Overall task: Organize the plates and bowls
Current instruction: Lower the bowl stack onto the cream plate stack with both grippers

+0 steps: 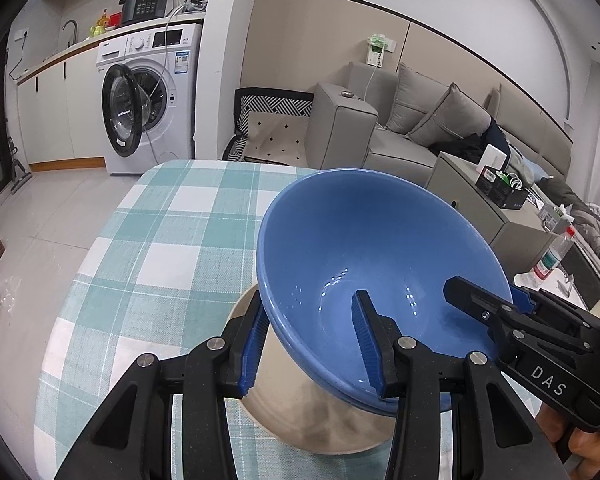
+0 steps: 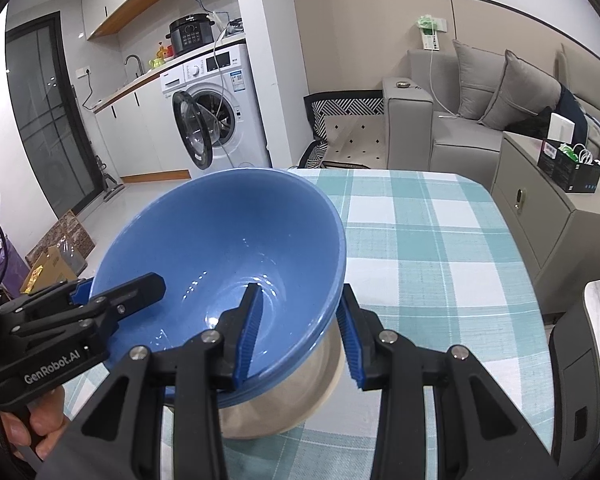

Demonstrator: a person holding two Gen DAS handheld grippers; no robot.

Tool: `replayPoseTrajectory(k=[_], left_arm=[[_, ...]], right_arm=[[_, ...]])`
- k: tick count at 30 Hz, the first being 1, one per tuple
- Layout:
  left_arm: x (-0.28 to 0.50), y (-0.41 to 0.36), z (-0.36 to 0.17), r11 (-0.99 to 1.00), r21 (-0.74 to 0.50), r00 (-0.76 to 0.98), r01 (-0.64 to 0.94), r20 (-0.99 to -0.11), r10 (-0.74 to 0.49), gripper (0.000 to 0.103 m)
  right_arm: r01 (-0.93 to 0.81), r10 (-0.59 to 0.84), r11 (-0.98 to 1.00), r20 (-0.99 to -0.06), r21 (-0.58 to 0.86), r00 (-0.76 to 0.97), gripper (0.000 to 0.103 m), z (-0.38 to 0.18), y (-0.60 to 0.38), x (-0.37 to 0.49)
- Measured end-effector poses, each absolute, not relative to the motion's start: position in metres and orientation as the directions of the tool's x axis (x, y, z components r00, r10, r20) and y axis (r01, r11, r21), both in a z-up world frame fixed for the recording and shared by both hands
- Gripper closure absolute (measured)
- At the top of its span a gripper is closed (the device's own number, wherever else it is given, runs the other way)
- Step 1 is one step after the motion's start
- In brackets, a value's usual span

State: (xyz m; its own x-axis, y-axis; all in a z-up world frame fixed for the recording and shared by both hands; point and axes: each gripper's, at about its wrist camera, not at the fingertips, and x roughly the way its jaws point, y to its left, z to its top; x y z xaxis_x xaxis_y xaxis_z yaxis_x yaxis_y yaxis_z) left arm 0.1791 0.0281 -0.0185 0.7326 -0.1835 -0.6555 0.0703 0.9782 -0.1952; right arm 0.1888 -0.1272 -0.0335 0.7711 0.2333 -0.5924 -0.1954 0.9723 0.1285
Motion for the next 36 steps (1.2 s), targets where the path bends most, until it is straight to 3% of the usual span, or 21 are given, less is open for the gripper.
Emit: replayPoseTrajectory(k=[36], left_arm=[[0.22,0.04,-0.058,0.985,-0.173,0.699,0.028,-0.701,-0.143,0.061]], right_arm=[[-0.2,0.259,0.966,-0.642,0.165,0.722,0.065,-0.072,-0.117,0.231]])
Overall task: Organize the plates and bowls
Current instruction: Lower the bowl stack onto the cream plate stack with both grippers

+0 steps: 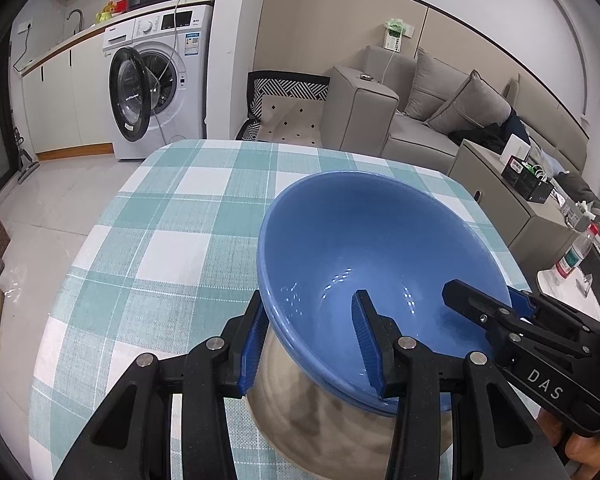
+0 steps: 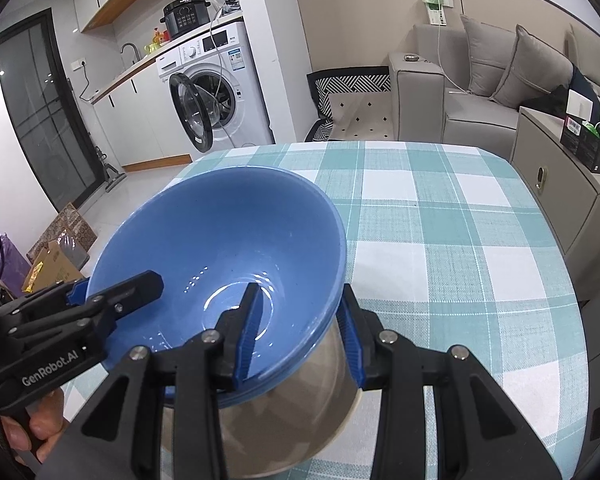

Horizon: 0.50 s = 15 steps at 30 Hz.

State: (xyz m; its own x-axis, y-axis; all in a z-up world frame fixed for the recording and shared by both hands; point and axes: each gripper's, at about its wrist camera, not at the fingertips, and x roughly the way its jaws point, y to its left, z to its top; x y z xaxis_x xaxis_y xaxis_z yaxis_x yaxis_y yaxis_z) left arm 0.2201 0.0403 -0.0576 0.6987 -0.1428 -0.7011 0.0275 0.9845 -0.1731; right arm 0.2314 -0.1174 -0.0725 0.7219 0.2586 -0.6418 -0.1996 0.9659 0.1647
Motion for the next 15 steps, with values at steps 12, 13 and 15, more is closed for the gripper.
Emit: replayPoseTrajectory(k=[12,13,15], left_arm=[[0.228,0.0392,-0.0589,0.986,-0.162,0.698,0.032,-0.702,-0.138,0.061],[0.2293,0.0392,-0.0591,0.986,-0.162,0.698,0.031,-0.703,-0.138,0.061],[0.2308,0.039,-0.0594,0.986,-0.163,0.696,0.031,-0.705,-0.138,0.06]], right_arm=[[-0.192,0.254,0.967,-0.642,0.166,0.723,0.065,-0.0712,-0.1179,0.2361],[-0.192,0.255,0.967,-0.642,0.169,0.723,0.064,-0.0715,-0.1178,0.2355],[-0.195,0.259,0.966,-0.643,0.171,0.721,0.063,-0.0715,-0.1175,0.2363]])
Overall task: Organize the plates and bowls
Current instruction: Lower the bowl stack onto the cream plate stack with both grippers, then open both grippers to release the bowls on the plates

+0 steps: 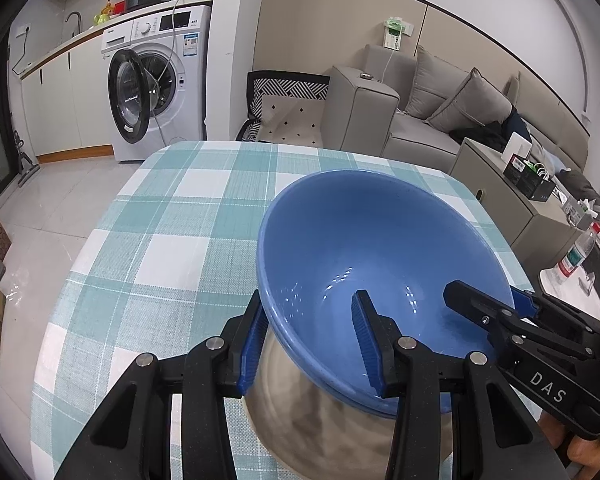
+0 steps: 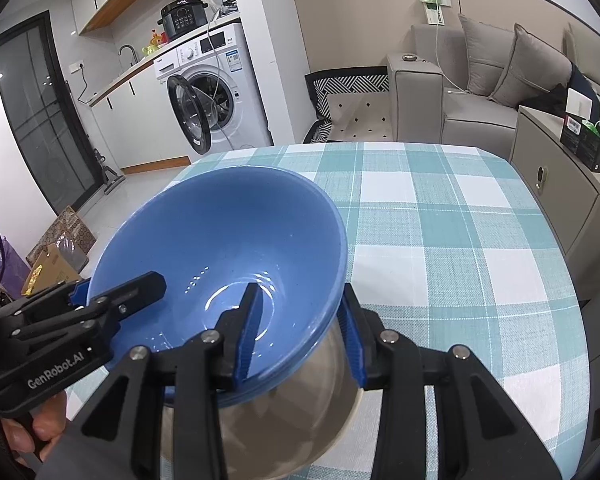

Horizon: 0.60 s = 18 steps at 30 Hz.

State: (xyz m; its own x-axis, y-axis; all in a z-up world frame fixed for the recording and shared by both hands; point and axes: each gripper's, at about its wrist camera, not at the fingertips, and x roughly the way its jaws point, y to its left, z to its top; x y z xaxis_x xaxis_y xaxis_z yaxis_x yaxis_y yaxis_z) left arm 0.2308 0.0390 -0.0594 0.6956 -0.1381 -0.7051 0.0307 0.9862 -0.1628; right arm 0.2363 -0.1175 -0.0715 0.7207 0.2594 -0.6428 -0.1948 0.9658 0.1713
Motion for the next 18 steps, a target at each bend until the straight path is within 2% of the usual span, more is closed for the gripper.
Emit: replayPoseTrajectory(k=[3,4,5,6,7,10,13,15,17,18], left_arm=[[0.23,0.039,-0.06,0.983,-0.179,0.693,0.04,-0.704,-0.156,0.055],[0.23,0.039,-0.06,0.982,-0.183,0.693,0.042,-0.703,-0.161,0.05],[0.229,0.04,-0.06,0.981,-0.187,0.691,0.044,-0.704,-0.166,0.046],[0.229,0.04,-0.06,0.981,-0.187,0.689,0.044,-0.706,-0.165,0.035],[0.225,0.039,-0.06,0.982,-0.183,0.691,0.042,-0.705,-0.161,0.027],[0.218,0.04,-0.057,0.982,-0.181,0.702,0.053,-0.693,-0.165,0.023],[0.211,0.041,-0.053,0.982,-0.177,0.712,0.059,-0.682,-0.166,0.011],[0.205,0.042,-0.05,0.986,-0.158,0.724,0.058,-0.673,-0.151,0.006],[0.198,0.044,-0.045,0.987,-0.151,0.738,0.054,-0.66,-0.141,0.003],[0.194,0.045,-0.043,0.988,-0.147,0.742,0.055,-0.656,-0.139,0.001]], right_arm=[[-0.202,0.262,0.965,-0.644,0.167,0.719,0.062,-0.072,-0.117,0.237],[-0.204,0.265,0.964,-0.644,0.169,0.718,0.06,-0.072,-0.117,0.237],[-0.206,0.267,0.964,-0.642,0.17,0.718,0.056,-0.072,-0.118,0.237],[-0.207,0.269,0.963,-0.641,0.172,0.719,0.052,-0.072,-0.119,0.236],[-0.208,0.271,0.963,-0.638,0.173,0.72,0.044,-0.071,-0.12,0.235],[-0.225,0.279,0.96,-0.635,0.167,0.721,0.041,-0.071,-0.123,0.231],[-0.239,0.285,0.958,-0.634,0.16,0.719,0.028,-0.068,-0.127,0.227],[-0.247,0.295,0.955,-0.624,0.166,0.724,0.02,-0.066,-0.13,0.222],[-0.247,0.29,0.957,-0.604,0.156,0.742,0.007,-0.062,-0.133,0.215],[-0.251,0.293,0.955,-0.593,0.155,0.75,0.004,-0.06,-0.135,0.212]])
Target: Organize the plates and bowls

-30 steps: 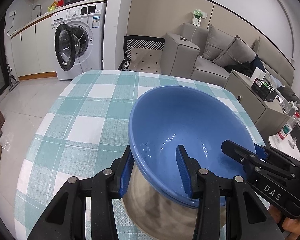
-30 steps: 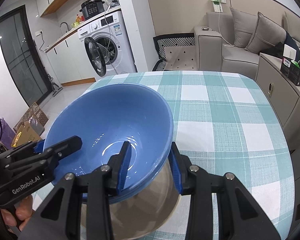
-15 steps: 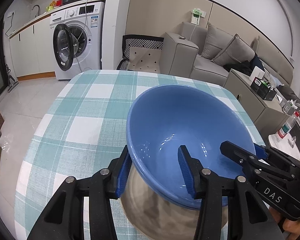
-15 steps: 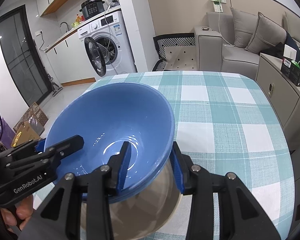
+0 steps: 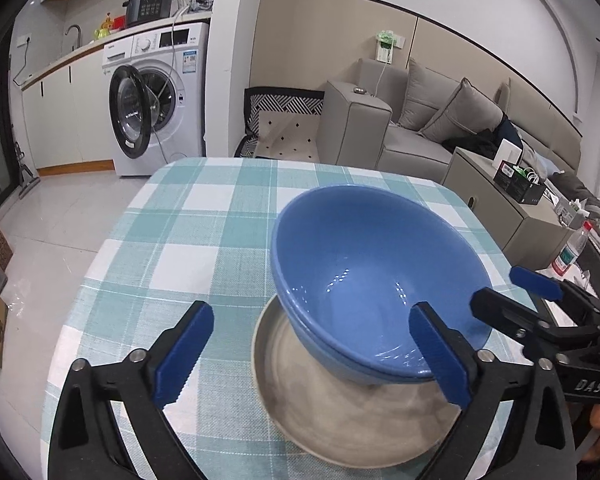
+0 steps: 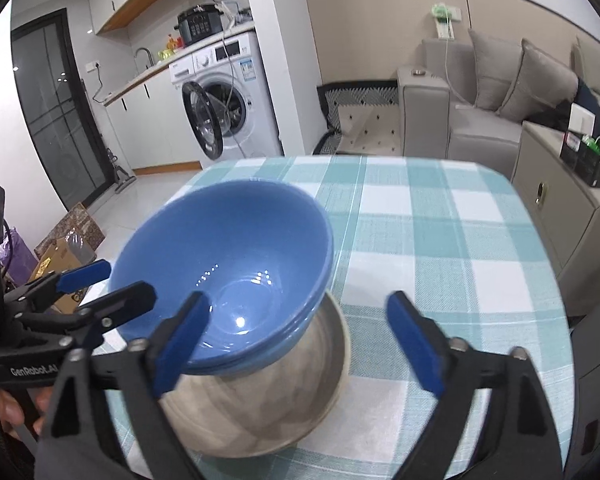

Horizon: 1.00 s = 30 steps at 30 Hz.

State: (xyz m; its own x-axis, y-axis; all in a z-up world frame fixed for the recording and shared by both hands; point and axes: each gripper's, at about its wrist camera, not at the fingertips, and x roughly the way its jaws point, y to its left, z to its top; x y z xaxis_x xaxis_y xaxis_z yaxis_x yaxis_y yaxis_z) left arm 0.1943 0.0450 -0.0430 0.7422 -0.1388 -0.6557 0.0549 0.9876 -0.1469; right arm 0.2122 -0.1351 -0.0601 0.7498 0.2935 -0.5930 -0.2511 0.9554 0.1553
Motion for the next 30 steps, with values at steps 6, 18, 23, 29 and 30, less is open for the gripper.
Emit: replayPoseTrajectory(k=[6,18,23,29,30], left_arm=[[0.17,0.048,-0.031,0.993,-0.101,0.774,0.064,-0.623,-0.113,0.001],[0.103,0.05,-0.017,0.999,-0.019,0.844,0.041,-0.534,-0.045,0.0],[0.08,0.047,-0.023,0.999,0.012,0.855,0.04,-0.518,-0.028,0.0],[0.058,0.047,-0.034,0.999,0.017,0.887,0.027,-0.462,-0.016,0.0],[0.056,0.047,-0.035,1.0,0.017,0.891,0.025,-0.454,-0.014,0.0]], right_arm=[[-0.293,0.323,0.945,-0.556,0.147,0.766,0.0,-0.05,-0.143,0.193],[-0.344,0.331,0.937,-0.475,0.061,0.816,0.0,-0.039,-0.158,0.135],[-0.344,0.33,0.937,-0.474,0.061,0.816,0.0,-0.045,-0.164,0.118],[-0.361,0.353,0.93,-0.444,0.069,0.824,0.0,-0.051,-0.167,0.099],[-0.365,0.357,0.928,-0.437,0.068,0.826,0.0,-0.052,-0.167,0.096]])
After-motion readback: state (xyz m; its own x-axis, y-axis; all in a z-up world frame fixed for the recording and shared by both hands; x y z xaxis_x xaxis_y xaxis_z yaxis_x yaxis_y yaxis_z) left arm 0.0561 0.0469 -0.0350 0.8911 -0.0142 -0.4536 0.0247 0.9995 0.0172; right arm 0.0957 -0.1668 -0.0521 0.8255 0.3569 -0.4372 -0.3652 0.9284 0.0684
